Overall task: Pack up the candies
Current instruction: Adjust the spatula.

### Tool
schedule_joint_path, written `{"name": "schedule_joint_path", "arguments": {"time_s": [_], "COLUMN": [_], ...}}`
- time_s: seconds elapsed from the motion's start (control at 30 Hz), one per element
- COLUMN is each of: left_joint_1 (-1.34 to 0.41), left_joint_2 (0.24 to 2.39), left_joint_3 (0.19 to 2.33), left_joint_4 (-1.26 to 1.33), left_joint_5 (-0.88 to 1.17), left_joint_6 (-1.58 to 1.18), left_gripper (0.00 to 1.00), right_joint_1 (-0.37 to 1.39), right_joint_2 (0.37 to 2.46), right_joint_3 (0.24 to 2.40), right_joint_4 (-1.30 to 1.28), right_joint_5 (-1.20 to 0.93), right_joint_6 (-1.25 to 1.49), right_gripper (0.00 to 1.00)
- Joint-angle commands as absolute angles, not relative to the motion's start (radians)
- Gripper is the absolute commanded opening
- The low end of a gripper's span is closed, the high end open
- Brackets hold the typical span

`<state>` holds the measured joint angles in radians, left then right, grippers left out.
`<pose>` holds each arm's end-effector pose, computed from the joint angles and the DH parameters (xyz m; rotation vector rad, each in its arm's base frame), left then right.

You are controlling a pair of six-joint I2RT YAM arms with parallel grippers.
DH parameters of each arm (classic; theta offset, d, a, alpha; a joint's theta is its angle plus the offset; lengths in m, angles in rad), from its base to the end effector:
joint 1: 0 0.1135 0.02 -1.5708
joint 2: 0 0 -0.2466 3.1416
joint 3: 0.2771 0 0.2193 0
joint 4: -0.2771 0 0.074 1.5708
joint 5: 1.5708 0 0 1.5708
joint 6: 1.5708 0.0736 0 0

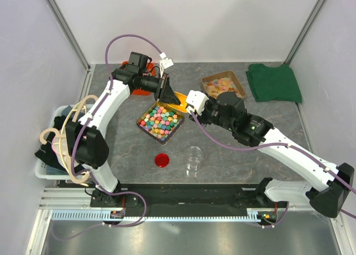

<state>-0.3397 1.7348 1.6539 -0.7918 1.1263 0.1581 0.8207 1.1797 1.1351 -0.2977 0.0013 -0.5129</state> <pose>0.3015 -0.1770 0.3186 1.0187 1.9820 -1.4372 0.1899 0.2036 0.3425 -1.1858 1.5081 0.2062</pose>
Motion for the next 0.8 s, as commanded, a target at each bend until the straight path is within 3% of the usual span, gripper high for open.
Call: {"name": "schedule_joint_path", "arguments": {"time_s": [0.0, 0.77], "left_joint_1": [-0.337, -0.337], "left_joint_2": [1.672, 1.686], "left_joint_3": [1.666, 1.654], "left_joint_4": [-0.799, -0.799], "left_joint_5": [1.195, 1.210], "left_joint_6": [0.172, 0.178], "left_gripper": [0.02, 0.02], "right_joint_1": [0.818, 0.821], "right_joint_2": [1.190, 1.216], "right_joint_3": [1.132, 1.190], "right_joint_4": [-0.252, -0.259], "right_joint_5": [0.017, -0.025], "right_joint_6": [-0.514, -0.489], "right_gripper": [0.60, 0.51]}}
